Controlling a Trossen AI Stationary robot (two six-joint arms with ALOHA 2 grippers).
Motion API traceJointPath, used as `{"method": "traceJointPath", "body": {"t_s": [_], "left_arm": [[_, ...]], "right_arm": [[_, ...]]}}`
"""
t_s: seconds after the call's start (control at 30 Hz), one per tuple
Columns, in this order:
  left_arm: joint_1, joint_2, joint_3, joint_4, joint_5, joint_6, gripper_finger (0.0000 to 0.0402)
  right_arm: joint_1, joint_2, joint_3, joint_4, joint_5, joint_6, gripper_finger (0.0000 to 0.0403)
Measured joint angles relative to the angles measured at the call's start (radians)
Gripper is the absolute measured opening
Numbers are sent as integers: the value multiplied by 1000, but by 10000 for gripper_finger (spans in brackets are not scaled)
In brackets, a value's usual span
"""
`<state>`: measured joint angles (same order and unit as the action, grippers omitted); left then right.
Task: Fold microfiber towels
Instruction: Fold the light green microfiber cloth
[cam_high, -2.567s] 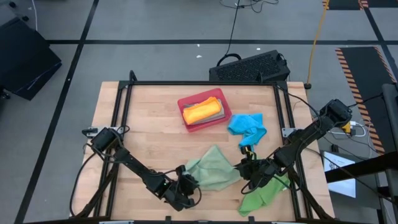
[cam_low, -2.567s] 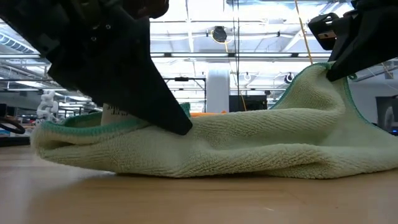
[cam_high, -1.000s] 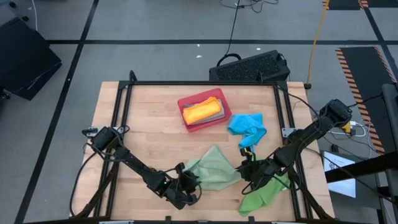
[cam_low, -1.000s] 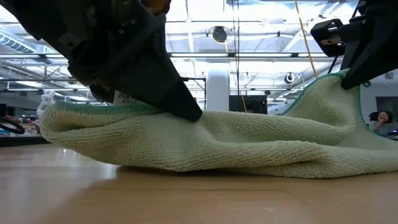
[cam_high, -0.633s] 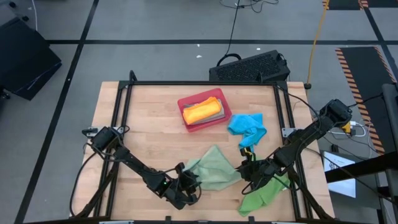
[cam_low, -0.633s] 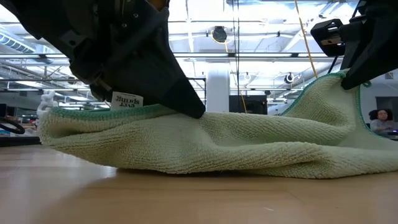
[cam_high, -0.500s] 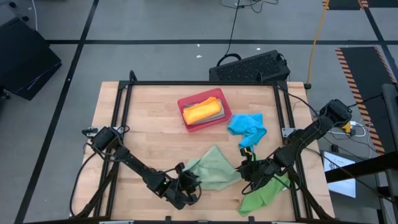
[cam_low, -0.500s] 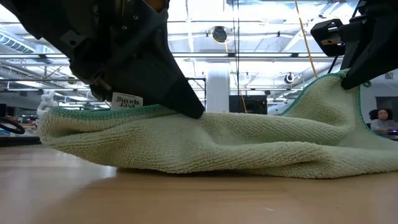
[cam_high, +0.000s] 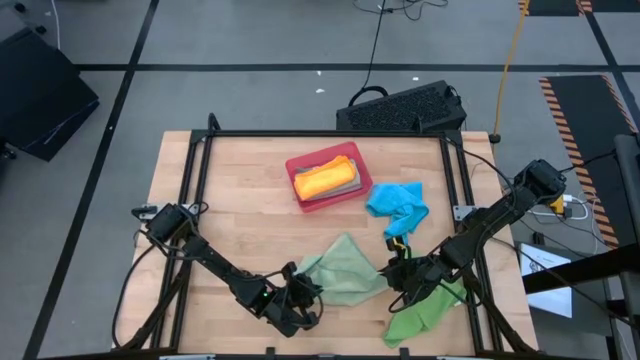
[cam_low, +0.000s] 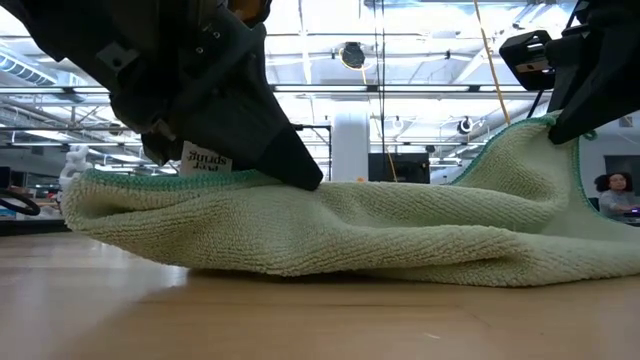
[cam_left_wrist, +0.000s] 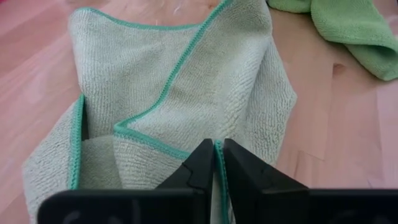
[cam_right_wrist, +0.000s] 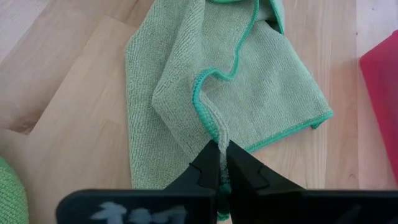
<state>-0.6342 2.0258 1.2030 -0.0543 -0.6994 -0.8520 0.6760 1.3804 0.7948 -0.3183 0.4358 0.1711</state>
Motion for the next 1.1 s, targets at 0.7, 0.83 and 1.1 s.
{"method": "traceJointPath", "body": {"t_s": [0.7,0.83,1.1], "left_arm": [[-3,-28,0,-37,-5,-33,116],[-3,-26,-1,-42,27,-34,116],[-3,-26,-1,-114,51,-40,115]], "right_arm": [[0,0,0,0,-22,0,4],[0,0,0,0,-22,0,4],[0,0,0,1,-21,0,4]]}}
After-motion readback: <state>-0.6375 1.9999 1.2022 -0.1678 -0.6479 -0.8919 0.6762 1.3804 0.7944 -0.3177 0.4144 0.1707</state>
